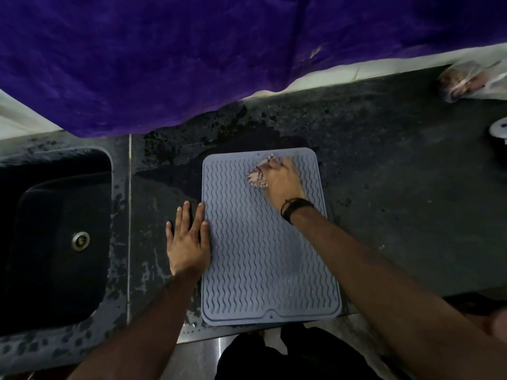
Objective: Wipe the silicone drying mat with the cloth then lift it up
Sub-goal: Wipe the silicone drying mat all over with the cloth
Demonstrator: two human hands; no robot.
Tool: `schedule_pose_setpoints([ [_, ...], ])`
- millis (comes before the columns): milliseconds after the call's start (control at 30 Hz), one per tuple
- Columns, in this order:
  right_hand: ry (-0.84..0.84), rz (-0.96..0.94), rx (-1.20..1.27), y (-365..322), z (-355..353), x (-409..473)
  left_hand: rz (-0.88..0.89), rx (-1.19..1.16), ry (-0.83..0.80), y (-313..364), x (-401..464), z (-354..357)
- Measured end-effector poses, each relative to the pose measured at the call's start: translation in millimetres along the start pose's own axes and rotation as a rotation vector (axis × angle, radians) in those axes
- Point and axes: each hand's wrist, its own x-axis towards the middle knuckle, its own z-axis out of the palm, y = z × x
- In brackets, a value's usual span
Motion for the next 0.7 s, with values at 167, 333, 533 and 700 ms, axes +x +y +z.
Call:
schedule_pose_setpoints([
  [167,-0.028,-0.06,0.023,7,11,-50,-0.004,0.01,-0.004,0,0,1],
  [333,0.029,-0.065,0.036,5,1,-29,-0.003,0.005,0.002,0,1,1],
  [533,-0.004,-0.01,0.015,-10,-1,12,-0.002,0.019,-0.005,-1,1,2],
  [700,-0.057,-0.012,0.015,-10,12,-28,-0.002,0.014,0.003,-1,1,1],
])
